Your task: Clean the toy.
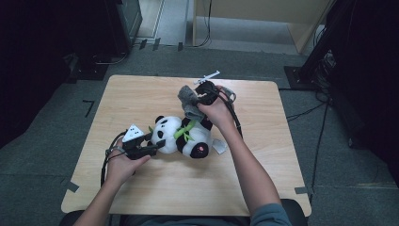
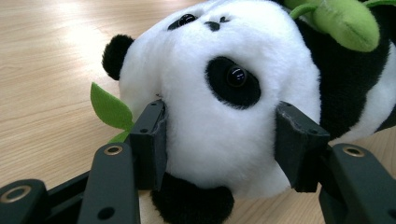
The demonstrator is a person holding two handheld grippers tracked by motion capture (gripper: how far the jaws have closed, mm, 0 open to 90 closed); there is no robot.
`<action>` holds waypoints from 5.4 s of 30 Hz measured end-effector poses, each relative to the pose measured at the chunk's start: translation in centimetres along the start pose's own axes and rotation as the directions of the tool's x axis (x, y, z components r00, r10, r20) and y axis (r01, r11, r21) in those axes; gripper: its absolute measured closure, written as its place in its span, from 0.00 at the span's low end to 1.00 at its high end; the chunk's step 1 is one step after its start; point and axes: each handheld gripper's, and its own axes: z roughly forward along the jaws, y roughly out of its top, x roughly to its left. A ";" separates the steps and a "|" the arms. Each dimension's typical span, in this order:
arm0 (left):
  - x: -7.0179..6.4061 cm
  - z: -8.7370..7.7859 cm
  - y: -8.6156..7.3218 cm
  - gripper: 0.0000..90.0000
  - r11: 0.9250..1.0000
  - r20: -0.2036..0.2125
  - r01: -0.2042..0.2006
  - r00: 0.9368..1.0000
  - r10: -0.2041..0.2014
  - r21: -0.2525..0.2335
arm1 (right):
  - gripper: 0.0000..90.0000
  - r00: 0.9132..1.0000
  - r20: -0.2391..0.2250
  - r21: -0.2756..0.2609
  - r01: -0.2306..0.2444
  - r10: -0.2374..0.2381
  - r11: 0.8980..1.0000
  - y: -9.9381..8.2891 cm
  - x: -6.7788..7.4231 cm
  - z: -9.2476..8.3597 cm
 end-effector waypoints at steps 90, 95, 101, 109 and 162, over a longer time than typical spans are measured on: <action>0.1 0.0 0.0 0.48 1.000 -0.004 -0.004 1.000 0.004 -0.015 | 0.89 0.954 -0.243 -0.118 0.152 -0.177 0.981 0.0 9.7 -2.0; 0.1 0.0 0.0 0.48 1.000 -0.004 0.005 1.000 -0.006 -0.017 | 0.89 0.946 -0.268 -0.066 0.172 -0.183 0.983 -0.5 11.0 -0.1; 0.1 0.1 0.0 0.48 1.000 -0.003 0.009 1.000 -0.010 -0.019 | 0.88 0.944 -0.290 -0.050 0.149 -0.157 0.988 -1.4 10.6 1.0; 0.0 0.1 0.0 0.48 1.000 -0.011 0.000 1.000 0.000 -0.018 | 0.88 0.970 -0.224 -0.070 0.075 -0.089 0.995 -1.8 7.4 0.0; 0.1 0.1 0.0 0.49 1.000 -0.002 0.005 1.000 -0.005 -0.018 | 0.89 0.998 -0.055 -0.124 -0.039 0.033 0.991 -4.2 -1.0 -6.4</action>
